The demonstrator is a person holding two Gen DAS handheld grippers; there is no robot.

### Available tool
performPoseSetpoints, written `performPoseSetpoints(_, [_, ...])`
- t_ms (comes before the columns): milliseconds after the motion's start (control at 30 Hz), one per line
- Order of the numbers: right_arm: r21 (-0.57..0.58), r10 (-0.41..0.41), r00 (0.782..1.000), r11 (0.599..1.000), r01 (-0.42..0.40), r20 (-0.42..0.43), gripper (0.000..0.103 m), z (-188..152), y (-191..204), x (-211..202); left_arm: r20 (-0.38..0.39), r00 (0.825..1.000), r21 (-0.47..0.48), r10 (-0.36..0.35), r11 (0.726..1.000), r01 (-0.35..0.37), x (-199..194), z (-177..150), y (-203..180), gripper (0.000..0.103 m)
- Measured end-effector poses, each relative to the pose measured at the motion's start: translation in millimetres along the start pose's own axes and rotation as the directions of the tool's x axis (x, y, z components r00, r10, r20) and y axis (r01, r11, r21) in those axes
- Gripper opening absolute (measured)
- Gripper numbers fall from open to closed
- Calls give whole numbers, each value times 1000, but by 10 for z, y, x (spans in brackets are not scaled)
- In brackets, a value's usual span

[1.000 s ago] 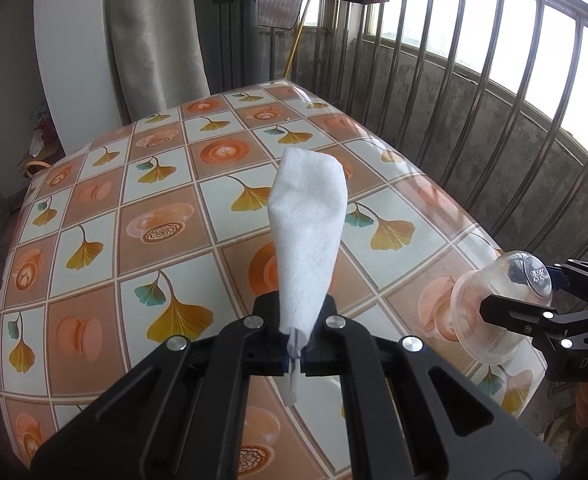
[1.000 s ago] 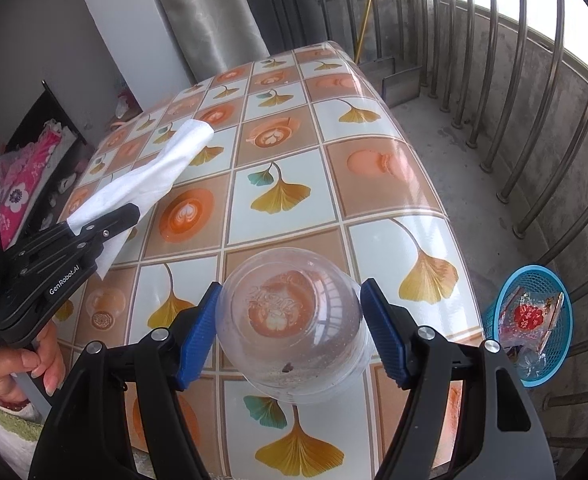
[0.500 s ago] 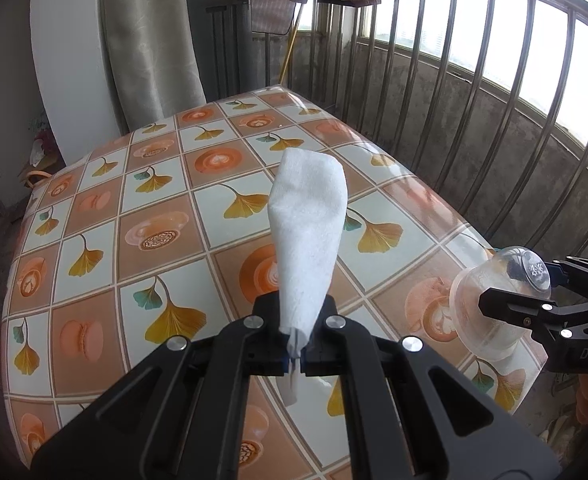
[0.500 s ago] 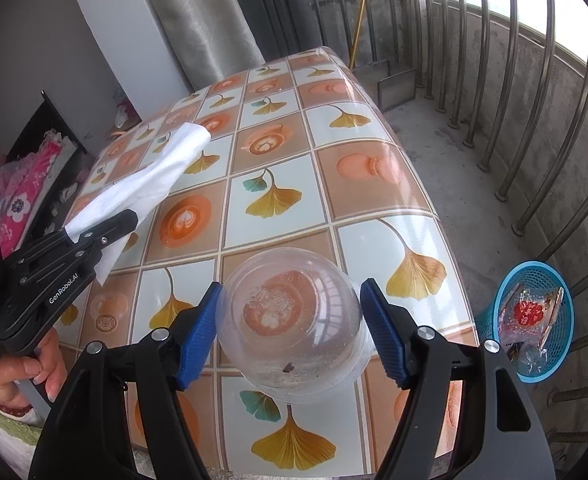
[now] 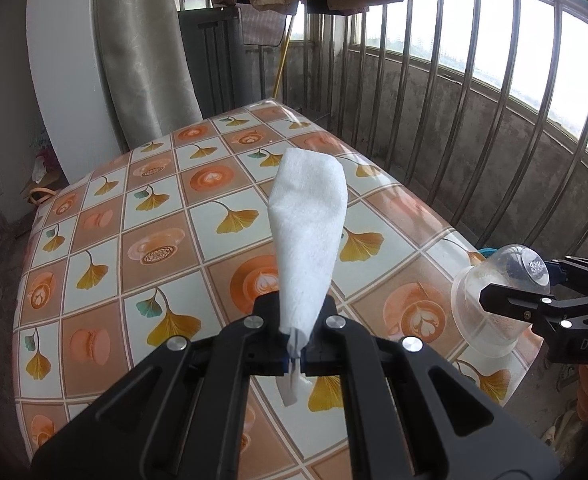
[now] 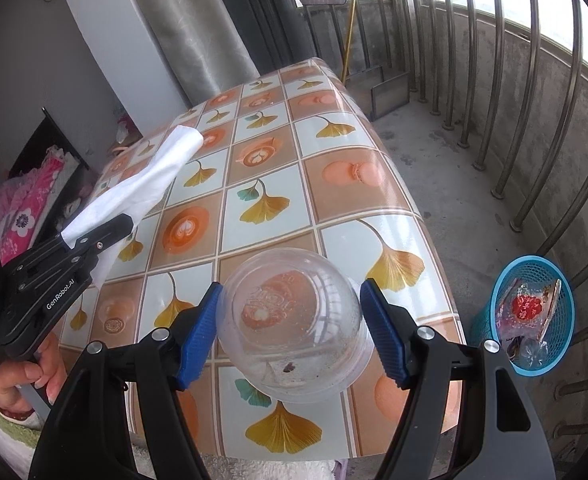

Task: Collect trash
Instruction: 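Carry the tissue and clear container with both tools over the wastebasket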

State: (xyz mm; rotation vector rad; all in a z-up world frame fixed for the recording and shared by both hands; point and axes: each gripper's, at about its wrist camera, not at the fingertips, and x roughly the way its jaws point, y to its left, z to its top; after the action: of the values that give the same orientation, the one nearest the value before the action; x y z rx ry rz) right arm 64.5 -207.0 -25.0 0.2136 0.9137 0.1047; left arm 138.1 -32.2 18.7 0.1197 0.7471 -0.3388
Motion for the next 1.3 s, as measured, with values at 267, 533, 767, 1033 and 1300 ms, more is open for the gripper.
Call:
performPoseSetpoints(267, [28,6,1000,1000,-7,26,68,-36,-106,-142,24,1000,35,2,999,-2,-115,34,-143,1])
performPoseSetpoints(533, [59,8,998,998,-11,55,67,-63,-260,-289,43,999,70,2,998,-5,-196,69,-282,1])
performPoseSetpoints(767, [102,13,996,995,-22,85,67,-89,-448,-407,55,998,114,-10,993,4,-233,114,-460,1])
performPoseSetpoints(1033, [199,-16,990,980,-12,141,67,-133,-870,-665,56,996,182,-66,982,55,-235,187,-848,1])
performPoseSetpoints(1300, [446,-127,969,895,20,210,67,-283,-1814,-1076,-1,979,252,-205,947,199,-60,326,-1418,1])
